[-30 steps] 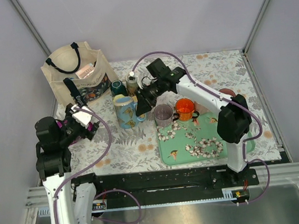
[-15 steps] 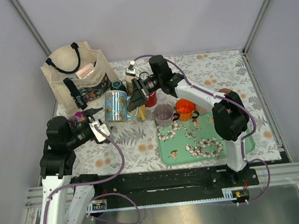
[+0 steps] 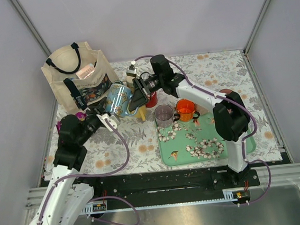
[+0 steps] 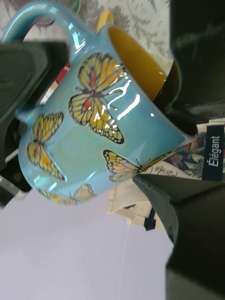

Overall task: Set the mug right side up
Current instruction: Turn over the cup at the center of the board.

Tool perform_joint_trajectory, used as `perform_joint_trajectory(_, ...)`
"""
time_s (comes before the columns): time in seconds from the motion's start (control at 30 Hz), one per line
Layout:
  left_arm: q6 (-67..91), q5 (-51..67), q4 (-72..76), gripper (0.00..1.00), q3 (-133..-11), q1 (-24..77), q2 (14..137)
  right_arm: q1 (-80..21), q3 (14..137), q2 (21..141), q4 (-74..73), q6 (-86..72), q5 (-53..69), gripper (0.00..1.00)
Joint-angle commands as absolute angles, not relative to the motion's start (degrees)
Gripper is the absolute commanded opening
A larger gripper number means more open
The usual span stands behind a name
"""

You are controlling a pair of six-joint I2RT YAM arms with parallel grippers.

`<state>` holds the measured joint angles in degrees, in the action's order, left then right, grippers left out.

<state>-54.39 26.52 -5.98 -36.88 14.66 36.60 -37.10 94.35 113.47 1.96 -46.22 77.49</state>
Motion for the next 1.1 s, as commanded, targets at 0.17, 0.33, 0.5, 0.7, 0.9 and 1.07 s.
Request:
perform_joint_trajectory(0.17, -47.29, 23.65, -1.76, 0.00, -40.61, 18.37, 42.10, -37.88, 96.94, 113.20, 6.06, -46.41, 81.39, 0.09)
perform_joint_trajectory(0.33, -42.99, 21.54, -5.34, 0.00, -41.92, 18.54, 42.89, -37.44, 96.77, 113.47, 8.43, -46.93, 81.30, 0.48)
perform_joint_trajectory(0.5, -36.23, 18.73, -17.12, 0.00, -47.72, 18.54, 44.30, -34.29, 94.93, 111.28, 11.25, -45.88, 80.16, 0.73)
perform_joint_trajectory(0.7, -25.15, 17.84, -28.63, 0.00, -52.38, 18.54, 45.17, -28.84, 94.48, 104.52, -5.03, -26.61, 70.70, 0.99)
perform_joint_trajectory(0.9, -22.06, 21.35, -40.58, 0.00, -56.85, 18.46, 49.21, -29.44, 96.71, 94.42, -29.82, 18.85, 42.30, 1.00)
perform_joint_trajectory(1.07, -21.10, 22.32, -48.24, 0.00, -62.39, 18.46, 56.76, -29.44, 71.24, 78.16, -0.67, 21.90, 45.07, 0.99)
